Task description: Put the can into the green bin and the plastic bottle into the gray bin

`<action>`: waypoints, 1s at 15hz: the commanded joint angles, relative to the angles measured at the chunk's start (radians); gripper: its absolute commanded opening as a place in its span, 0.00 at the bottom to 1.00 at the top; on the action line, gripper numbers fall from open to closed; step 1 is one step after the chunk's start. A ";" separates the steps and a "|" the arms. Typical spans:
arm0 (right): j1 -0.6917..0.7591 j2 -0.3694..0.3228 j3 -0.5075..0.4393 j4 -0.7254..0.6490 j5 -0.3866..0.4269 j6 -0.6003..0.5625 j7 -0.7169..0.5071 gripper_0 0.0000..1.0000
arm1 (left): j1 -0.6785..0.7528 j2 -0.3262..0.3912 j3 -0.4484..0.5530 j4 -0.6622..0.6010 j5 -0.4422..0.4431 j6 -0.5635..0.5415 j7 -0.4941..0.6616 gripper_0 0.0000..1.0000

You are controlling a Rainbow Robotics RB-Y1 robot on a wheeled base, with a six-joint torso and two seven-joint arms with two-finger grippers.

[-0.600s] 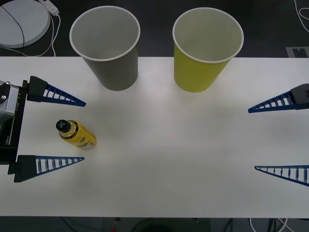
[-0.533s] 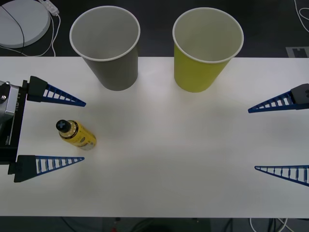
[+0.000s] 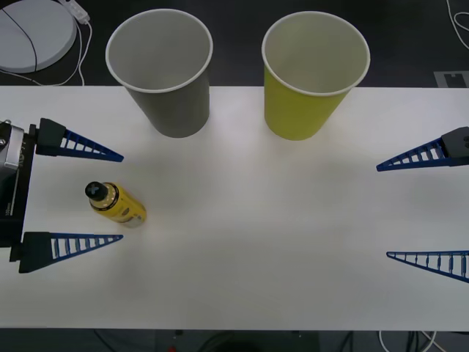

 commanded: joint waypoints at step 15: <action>0.000 0.000 0.000 0.000 0.000 0.000 0.000 1.00 | 0.046 0.026 0.061 0.460 0.165 -0.212 -0.437 1.00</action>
